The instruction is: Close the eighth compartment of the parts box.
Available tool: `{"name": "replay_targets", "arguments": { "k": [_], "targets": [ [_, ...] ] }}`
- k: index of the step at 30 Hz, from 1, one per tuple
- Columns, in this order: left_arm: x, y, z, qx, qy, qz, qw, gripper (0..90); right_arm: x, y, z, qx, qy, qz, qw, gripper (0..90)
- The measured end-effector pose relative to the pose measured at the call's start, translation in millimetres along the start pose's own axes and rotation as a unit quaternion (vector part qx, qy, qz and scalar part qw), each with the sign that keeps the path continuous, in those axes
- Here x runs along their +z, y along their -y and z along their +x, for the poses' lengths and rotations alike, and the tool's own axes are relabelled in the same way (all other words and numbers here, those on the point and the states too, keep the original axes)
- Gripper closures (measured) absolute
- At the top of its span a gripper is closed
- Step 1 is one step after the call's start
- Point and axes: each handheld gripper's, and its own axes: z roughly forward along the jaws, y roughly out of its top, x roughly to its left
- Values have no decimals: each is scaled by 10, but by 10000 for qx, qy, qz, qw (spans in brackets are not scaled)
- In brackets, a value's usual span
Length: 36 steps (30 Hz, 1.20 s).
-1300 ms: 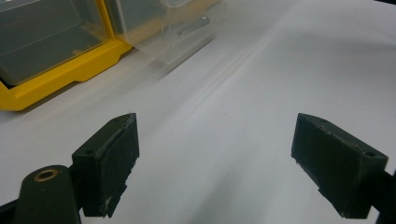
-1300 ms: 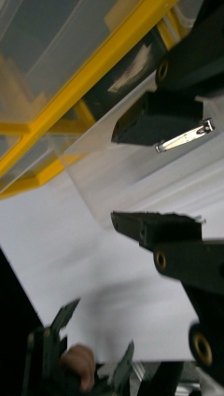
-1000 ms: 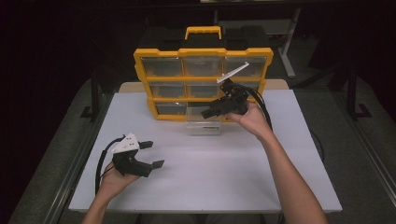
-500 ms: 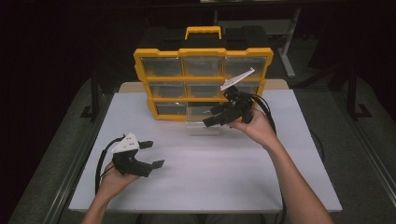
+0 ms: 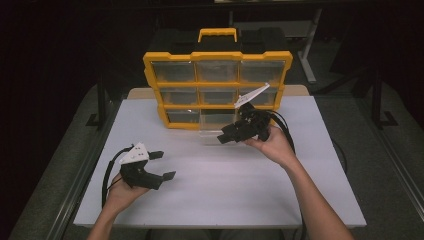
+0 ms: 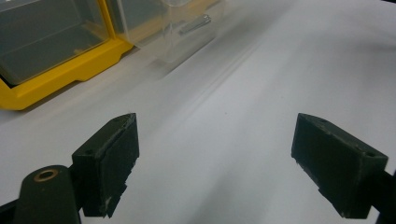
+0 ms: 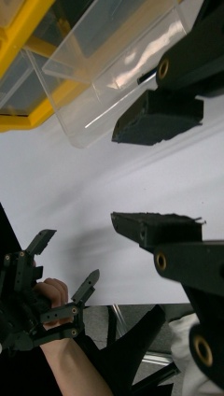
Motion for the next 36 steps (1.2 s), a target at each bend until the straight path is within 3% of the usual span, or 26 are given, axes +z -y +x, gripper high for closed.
{"name": "replay_targets", "arguments": {
  "k": [6, 15, 34, 36],
  "targets": [
    [30, -12, 0, 69, 12, 24, 10000, 150, 42, 53, -11, -36, -89, -34, 9999, 737],
    [-2, -3, -15, 23, -23, 68, 10000, 150, 150, 150, -16, -63, -47, 147, 9999, 864],
    [-6, 28, -43, 23, -21, 96, 9999, 150, 462, 304, -155, 47, 278, 333, 9990, 889],
    [-12, 28, -45, 39, -29, 93, 9999, 150, 496, 299, -161, -9, 411, 416, 9983, 889]
  ]
}}
